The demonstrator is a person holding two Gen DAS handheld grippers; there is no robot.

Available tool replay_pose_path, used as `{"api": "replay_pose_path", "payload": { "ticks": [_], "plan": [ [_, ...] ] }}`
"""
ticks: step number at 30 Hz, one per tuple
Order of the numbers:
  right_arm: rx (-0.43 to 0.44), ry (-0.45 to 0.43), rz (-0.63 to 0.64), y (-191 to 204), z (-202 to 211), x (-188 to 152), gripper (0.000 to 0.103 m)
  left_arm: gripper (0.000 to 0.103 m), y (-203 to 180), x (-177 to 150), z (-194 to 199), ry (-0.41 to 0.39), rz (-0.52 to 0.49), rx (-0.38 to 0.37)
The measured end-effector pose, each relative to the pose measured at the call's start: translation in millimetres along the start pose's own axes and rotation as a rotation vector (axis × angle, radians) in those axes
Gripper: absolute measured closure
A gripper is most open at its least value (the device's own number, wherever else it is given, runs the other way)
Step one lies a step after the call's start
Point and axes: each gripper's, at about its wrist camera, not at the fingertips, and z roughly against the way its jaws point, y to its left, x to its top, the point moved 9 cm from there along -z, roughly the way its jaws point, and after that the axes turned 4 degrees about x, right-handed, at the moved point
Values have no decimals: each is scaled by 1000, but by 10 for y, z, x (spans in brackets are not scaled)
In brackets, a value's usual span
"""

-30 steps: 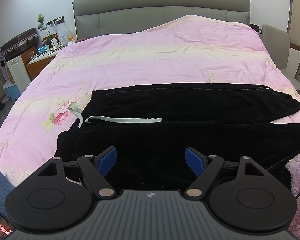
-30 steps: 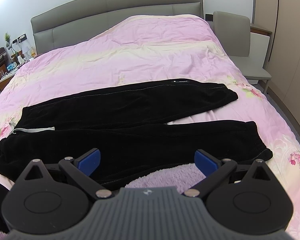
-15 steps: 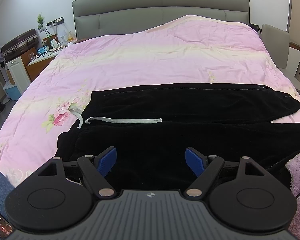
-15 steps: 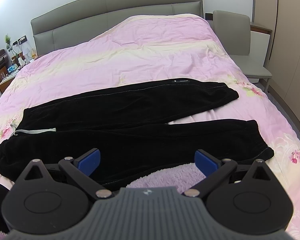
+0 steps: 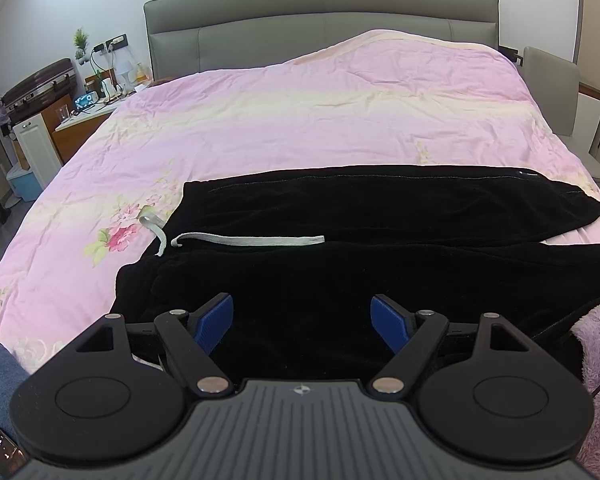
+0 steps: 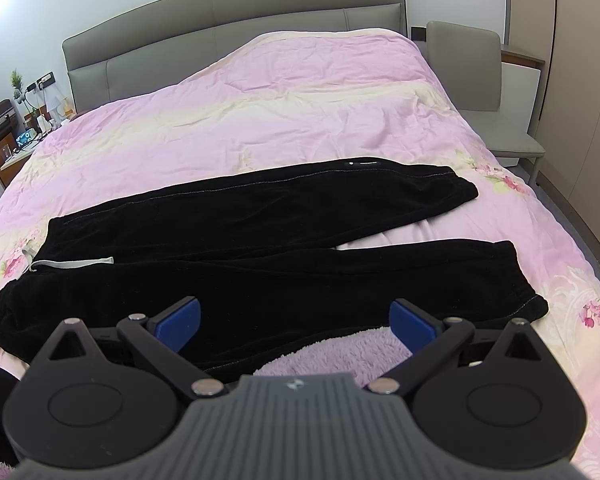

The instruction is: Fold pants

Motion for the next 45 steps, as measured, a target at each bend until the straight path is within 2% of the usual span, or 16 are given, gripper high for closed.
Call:
{"api": "replay_pose_path", "payload": {
  "ticks": [17, 23, 28, 31, 34, 36, 42, 45],
  "plan": [
    [8, 1, -6, 18, 44, 39, 6, 11, -4, 0, 0, 2, -8, 0],
    [22, -1, 13, -16, 29, 77, 6, 11, 57, -9, -51, 9, -79, -15],
    [50, -43, 39, -167, -3, 185, 6, 11, 318, 29, -195, 22, -197, -23],
    [4, -34, 85, -321, -63, 255, 6, 19, 552, 14, -375, 79, -295, -2],
    [-44, -3, 116, -523, -146, 296, 6, 23, 846, -32, -577, 146, -341, 12],
    [-74, 21, 137, -666, -224, 305, 6, 24, 1078, -62, -740, 189, -319, 21],
    [-111, 144, 147, -1169, -561, 253, 18, 24, 1690, -191, -1291, 293, -172, -19],
    [-129, 208, 103, -1436, -694, 200, 21, 24, 1852, -309, -1474, 320, -196, -5]
  ]
}}
